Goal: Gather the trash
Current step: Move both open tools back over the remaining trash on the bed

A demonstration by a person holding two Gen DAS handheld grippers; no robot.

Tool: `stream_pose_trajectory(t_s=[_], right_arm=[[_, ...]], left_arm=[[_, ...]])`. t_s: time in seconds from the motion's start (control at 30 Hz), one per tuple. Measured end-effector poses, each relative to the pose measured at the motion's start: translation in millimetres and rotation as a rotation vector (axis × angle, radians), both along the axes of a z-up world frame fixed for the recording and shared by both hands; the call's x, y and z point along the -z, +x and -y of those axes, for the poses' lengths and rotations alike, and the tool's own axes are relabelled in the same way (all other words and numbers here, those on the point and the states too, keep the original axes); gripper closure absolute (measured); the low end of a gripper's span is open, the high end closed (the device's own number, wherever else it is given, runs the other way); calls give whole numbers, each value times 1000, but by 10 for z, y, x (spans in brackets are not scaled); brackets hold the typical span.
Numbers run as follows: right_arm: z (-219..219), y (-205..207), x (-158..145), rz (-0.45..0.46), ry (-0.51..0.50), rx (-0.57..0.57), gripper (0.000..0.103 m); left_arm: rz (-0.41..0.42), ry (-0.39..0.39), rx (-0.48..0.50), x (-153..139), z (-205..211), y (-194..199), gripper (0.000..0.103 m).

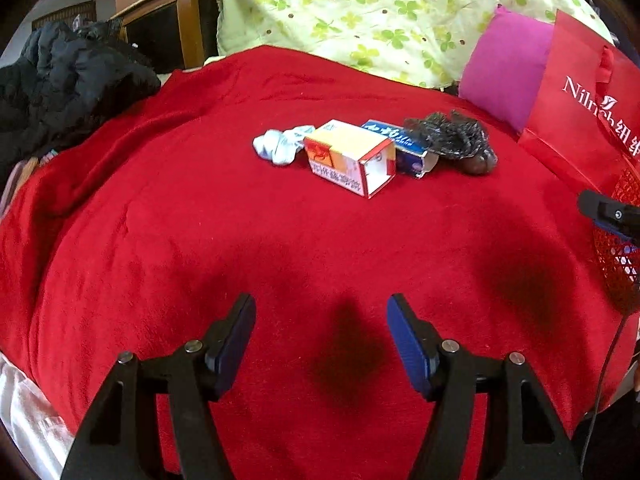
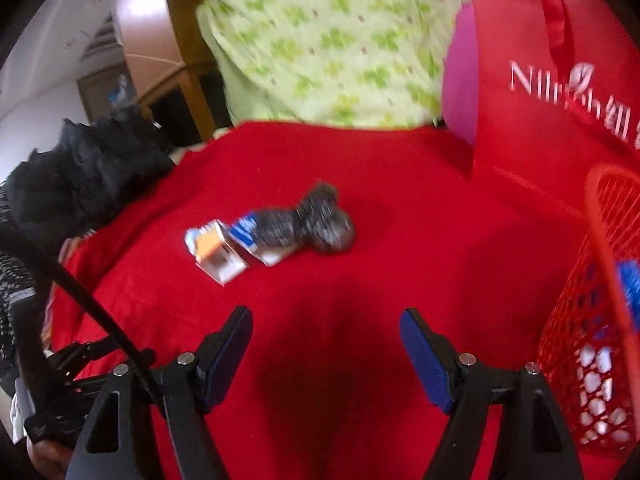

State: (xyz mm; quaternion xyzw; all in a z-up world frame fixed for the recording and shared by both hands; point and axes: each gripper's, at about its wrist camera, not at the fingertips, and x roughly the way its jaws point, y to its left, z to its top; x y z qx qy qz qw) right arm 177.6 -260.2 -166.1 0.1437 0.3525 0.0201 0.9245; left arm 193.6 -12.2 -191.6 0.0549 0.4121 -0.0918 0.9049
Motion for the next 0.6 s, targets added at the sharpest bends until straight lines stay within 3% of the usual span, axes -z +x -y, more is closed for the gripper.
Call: stream_pose_trajectory(t_s=[0.3,0.47,0.57,0.6], right_arm=[[-54,201,266,-121,64,36,24],[-171,291,433,-179,-12,31,24],[-165,381,679,-298,-60,61,24],[-164,372,695,-283,-73,62,24]], left_arm=[[-39,-21,-26,162,-63,96,30],[-46,-5,-58,187,-100,151,27],[-108,-23,-78,287,-165,212,27],[-123,-31,-82,316,-186,224,27]])
